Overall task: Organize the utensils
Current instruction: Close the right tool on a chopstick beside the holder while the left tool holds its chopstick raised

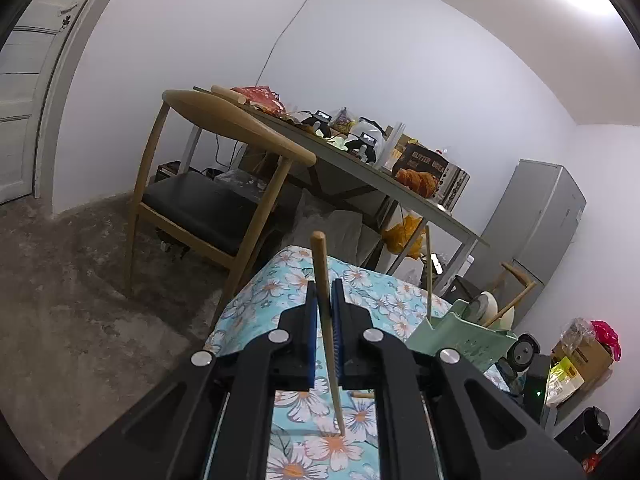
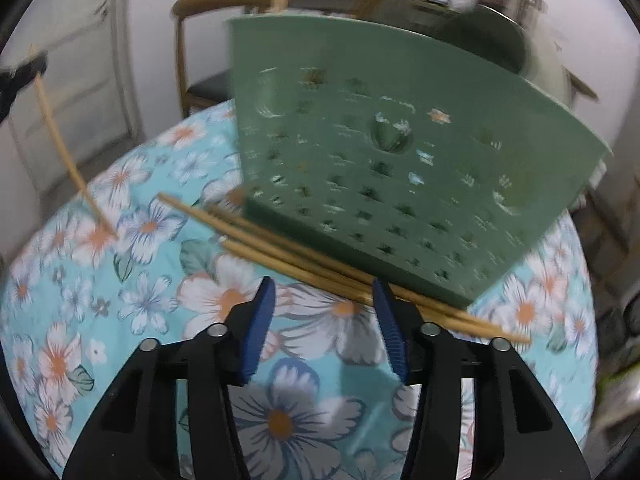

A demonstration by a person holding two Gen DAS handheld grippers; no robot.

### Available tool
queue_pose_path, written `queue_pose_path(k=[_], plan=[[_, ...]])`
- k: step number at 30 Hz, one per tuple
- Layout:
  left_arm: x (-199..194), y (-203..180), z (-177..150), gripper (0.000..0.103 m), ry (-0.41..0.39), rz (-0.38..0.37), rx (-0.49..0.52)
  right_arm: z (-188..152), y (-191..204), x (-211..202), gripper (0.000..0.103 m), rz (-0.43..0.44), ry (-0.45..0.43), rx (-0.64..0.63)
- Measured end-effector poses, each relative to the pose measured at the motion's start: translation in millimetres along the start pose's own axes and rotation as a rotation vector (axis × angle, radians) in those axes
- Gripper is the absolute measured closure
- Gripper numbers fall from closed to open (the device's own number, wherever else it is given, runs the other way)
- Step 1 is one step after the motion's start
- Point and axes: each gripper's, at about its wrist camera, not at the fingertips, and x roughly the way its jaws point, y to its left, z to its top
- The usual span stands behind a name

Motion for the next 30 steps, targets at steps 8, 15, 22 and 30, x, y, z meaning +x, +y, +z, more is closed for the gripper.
queue_pose_path(k=[8, 15, 22, 30], plan=[[-12, 2, 5, 0.097, -0.055, 0.034, 0.019, 37, 64, 9, 0.064, 0.056, -0.011, -0.234], [-31, 15, 13, 0.097, -0.114, 0.042, 0.009, 63, 100, 40, 0.065, 0.095, 0.033, -0.353], [-39, 35, 18, 0.098, -0.132, 0.057, -0.042, 71, 111, 70, 0.078, 0.162, 0.13, -0.36], [-40, 42, 18, 0.098, -0.115, 0.041, -0.067, 82, 106, 65, 0.082, 0.165, 0.175, -0.3]])
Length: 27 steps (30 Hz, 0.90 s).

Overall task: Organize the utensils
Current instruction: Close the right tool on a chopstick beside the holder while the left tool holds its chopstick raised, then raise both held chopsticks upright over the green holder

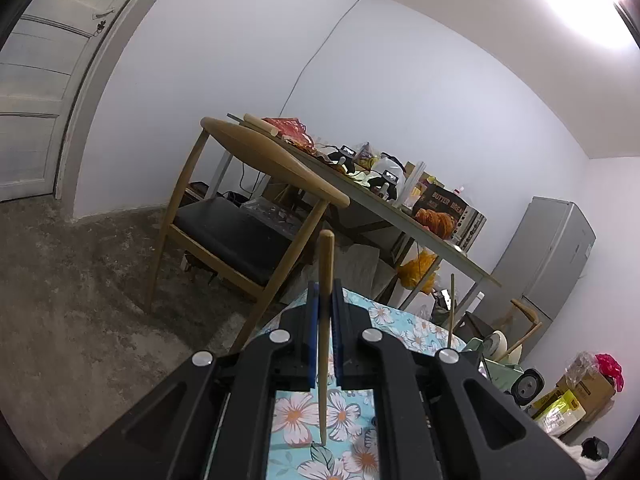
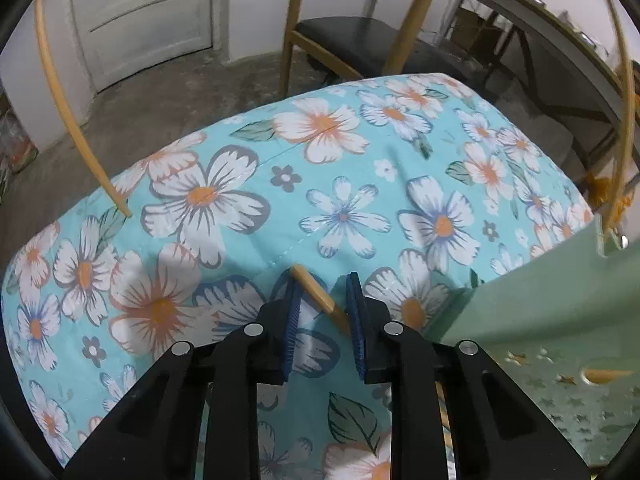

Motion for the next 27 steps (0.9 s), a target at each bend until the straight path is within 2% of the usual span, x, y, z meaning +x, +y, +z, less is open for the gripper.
queue_pose_path(k=[4, 14, 20, 24, 27], plan=[[0, -2, -1, 0.098, 0.0, -0.001, 0.008, 1, -13, -27, 0.082, -0.003, -0.106, 0.102], [2, -5, -2, 0.098, 0.001, -0.009, -0.001, -15, -36, -123, 0.088, -0.124, -0.352, 0.25], [3, -9, -1, 0.098, 0.007, -0.025, -0.014, -54, -52, -178, 0.092, -0.263, -0.52, 0.418], [3, -10, -2, 0.098, 0.008, -0.018, -0.008, -84, -76, -205, 0.096, -0.339, -0.591, 0.549], [5, -11, -2, 0.098, 0.009, -0.017, -0.013, -109, -100, -216, 0.098, -0.358, -0.632, 0.672]])
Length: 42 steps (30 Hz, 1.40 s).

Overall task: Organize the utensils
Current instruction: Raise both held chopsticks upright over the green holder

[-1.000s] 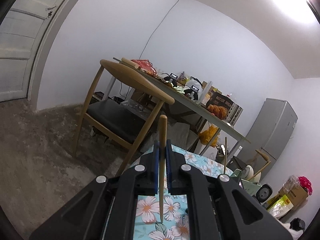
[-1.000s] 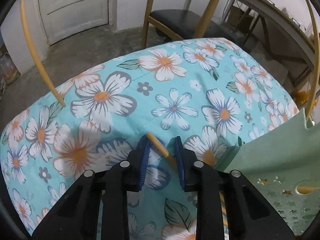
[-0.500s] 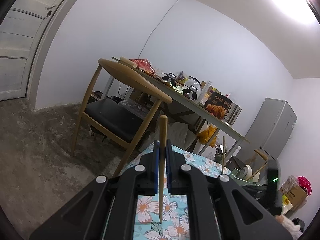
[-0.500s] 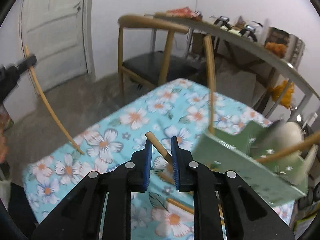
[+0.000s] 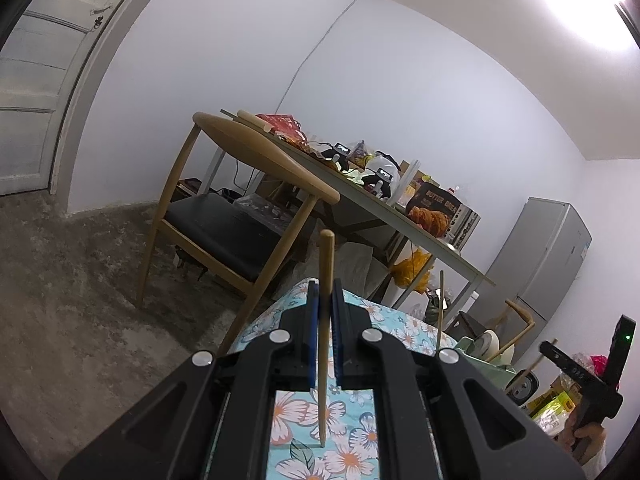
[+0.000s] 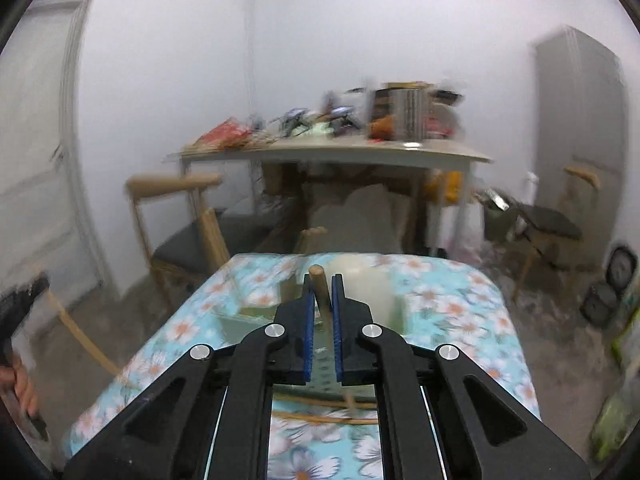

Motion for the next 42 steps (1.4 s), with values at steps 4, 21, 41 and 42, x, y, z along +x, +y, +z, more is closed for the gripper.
queue_pose_path(k=[4, 21, 41, 42], plan=[[1, -2, -1, 0.098, -0.003, 0.0, 0.008, 4, -32, -6, 0.099, -0.011, -0.033, 0.124], [-17, -75, 16, 0.098, -0.071, -0.178, 0.061, 15, -49, -102, 0.099, 0.141, -0.301, 0.315], [104, -217, 22, 0.098, -0.115, -0.237, 0.23, 40, -95, -113, 0.099, 0.214, -0.428, 0.337], [110, -221, 18, 0.098, -0.112, -0.226, 0.245, 40, -97, -112, 0.099, 0.22, -0.428, 0.342]])
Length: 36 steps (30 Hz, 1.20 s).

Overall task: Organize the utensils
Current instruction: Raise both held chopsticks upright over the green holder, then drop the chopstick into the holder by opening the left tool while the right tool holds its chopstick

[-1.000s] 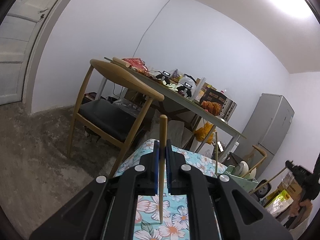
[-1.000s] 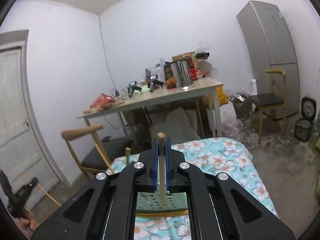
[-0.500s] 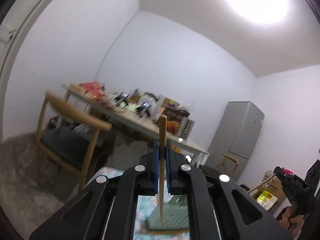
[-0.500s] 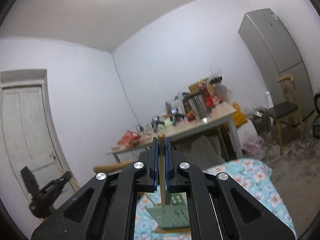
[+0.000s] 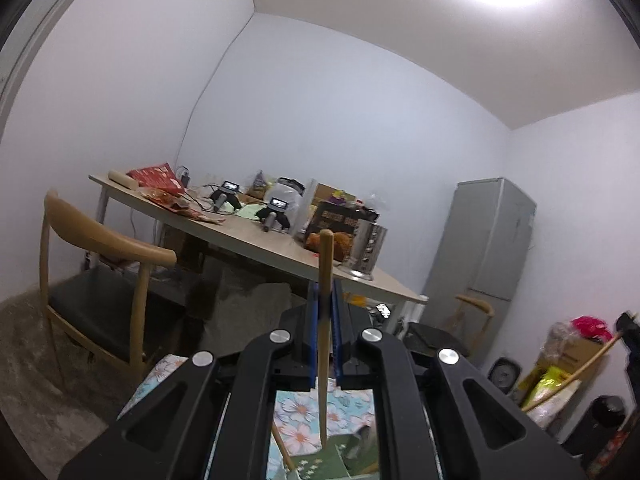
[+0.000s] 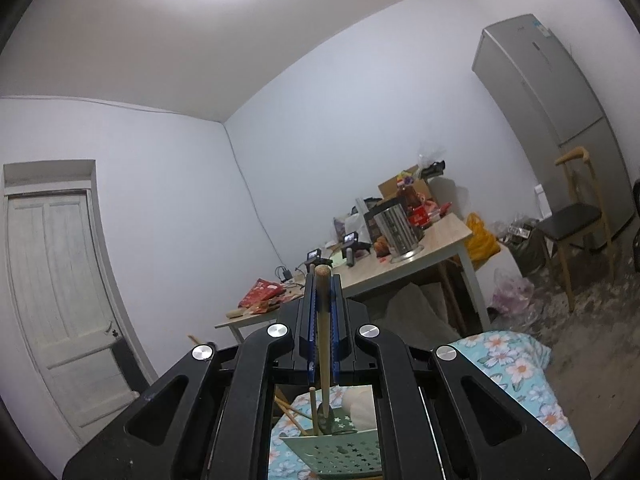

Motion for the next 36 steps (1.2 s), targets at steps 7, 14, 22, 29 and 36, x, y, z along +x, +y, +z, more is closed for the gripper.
queue_pose_path(k=[7, 14, 22, 29, 36], plan=[[43, -18, -26, 0.098, 0.135, -0.008, 0.102, -2, 0, 4, 0.098, 0.017, -0.008, 0.006], [43, -29, -23, 0.05, 0.149, -0.068, 0.051, -8, 7, 7, 0.098, 0.038, 0.037, -0.014], [4, -33, 0, 0.039, 0.048, -0.075, 0.05, -8, 13, 6, 0.098, 0.052, 0.045, -0.017], [-58, -8, 27, 0.039, 0.059, -0.122, -0.098, -8, 33, 22, 0.098, 0.104, 0.063, -0.027], [-151, 68, -43, 0.039, -0.051, 0.227, -0.132, -11, 69, 77, 0.098, 0.099, 0.149, -0.153]])
